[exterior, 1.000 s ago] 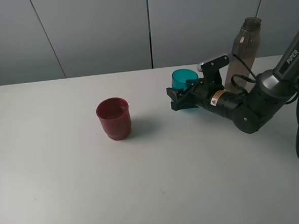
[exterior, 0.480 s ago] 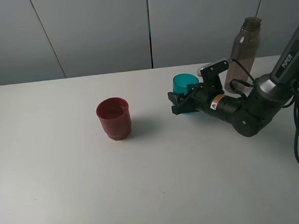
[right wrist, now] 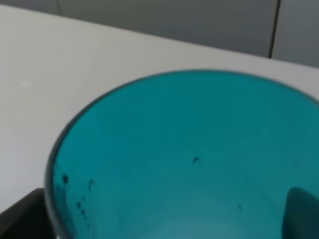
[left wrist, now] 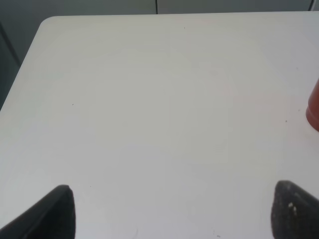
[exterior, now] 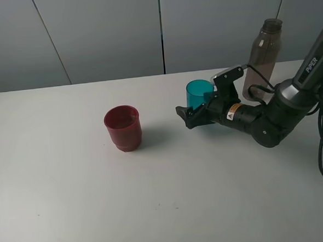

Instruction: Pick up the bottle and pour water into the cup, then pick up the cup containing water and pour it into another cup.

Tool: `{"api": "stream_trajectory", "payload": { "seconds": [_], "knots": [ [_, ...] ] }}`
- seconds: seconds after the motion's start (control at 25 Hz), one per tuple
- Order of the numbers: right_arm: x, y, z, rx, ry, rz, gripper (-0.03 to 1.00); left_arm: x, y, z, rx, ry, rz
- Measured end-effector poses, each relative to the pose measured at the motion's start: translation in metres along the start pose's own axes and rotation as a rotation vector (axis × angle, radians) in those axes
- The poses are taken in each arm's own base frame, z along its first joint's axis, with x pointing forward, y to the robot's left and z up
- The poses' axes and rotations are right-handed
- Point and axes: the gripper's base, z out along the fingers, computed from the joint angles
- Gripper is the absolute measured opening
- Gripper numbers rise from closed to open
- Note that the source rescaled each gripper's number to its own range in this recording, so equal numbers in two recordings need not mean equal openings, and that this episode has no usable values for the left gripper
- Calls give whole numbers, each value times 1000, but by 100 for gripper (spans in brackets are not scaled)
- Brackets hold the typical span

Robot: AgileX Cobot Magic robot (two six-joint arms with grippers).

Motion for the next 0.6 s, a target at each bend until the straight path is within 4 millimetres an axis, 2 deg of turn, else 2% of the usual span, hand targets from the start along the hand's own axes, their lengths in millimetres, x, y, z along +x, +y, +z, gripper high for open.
{"api": "stream_trajectory", "payload": {
  "seconds": [0.12, 0.28, 0.36, 0.44, 0.6],
  "knots": [
    [-5, 1, -12, 14, 115, -18, 99, 0, 0, 0, 0, 0, 0],
    [-18, 6, -41, 5, 265, -71, 99, 0, 0, 0, 0, 0, 0],
    [-33, 10, -60, 0, 275, -95, 99, 0, 0, 0, 0, 0, 0],
    [-59, 13, -84, 28, 253, -117, 99, 0, 0, 0, 0, 0, 0],
    [-110, 12, -145, 180, 260, -115, 99, 0, 0, 0, 0, 0, 0]
  ]
}}
